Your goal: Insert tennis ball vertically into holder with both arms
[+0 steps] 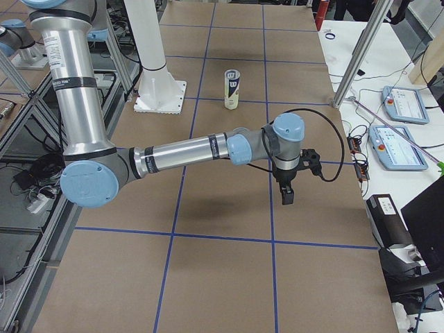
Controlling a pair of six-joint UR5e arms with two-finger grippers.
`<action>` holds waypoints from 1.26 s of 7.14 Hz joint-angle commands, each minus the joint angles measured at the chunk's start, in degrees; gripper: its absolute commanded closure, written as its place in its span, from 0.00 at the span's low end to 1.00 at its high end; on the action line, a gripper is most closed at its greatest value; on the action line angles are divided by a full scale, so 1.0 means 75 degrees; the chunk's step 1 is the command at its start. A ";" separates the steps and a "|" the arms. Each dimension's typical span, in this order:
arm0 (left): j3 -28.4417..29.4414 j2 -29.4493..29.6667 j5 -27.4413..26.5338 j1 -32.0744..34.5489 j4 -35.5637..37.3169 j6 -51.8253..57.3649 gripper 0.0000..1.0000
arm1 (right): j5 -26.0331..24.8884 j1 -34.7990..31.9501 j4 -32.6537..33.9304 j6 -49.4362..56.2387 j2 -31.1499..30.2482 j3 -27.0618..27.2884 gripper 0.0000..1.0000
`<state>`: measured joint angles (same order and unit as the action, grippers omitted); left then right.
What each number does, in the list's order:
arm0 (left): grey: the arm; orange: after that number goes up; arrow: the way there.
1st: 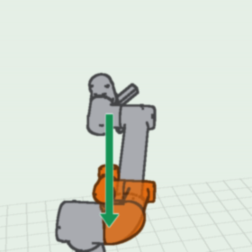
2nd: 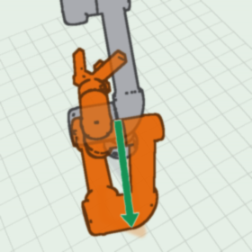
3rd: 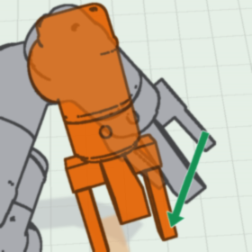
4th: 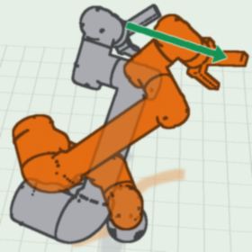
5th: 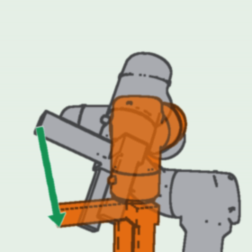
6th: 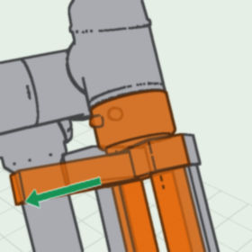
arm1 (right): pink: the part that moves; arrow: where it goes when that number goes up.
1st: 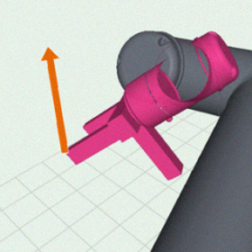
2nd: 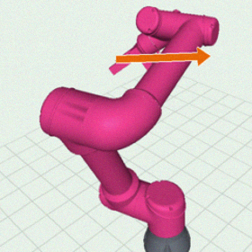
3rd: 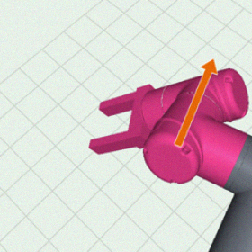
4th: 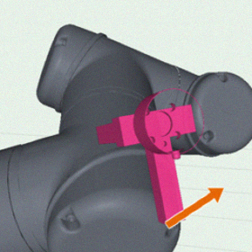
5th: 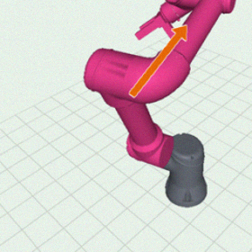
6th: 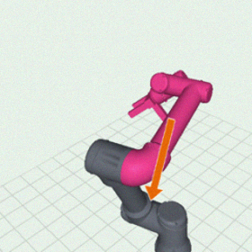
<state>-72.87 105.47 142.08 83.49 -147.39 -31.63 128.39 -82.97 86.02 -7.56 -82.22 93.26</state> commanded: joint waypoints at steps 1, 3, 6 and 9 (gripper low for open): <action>0.0201 -0.0302 0.0249 0.0200 0.0279 -0.0047 0.00 | 0.0003 -0.0116 -0.0440 0.0012 -0.0345 -0.0433 0.01; 0.0095 -0.0316 0.0556 0.0189 0.1730 0.0545 0.00 | 0.0003 -0.0117 -0.0442 0.0000 -0.0392 -0.0457 0.01; -0.0021 -0.0234 -0.0870 0.0293 0.4971 0.3675 0.00 | -0.0009 -0.0129 -0.0442 0.0000 -0.0439 -0.0551 0.01; -0.0747 -0.0222 -0.1446 0.0830 0.7692 0.4783 0.00 | 0.0003 -0.0117 -0.0442 0.0000 -0.0475 -0.0715 0.01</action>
<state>-76.36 103.82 132.75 87.24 -97.54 -1.60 128.38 -83.89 82.70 -7.56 -85.80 88.41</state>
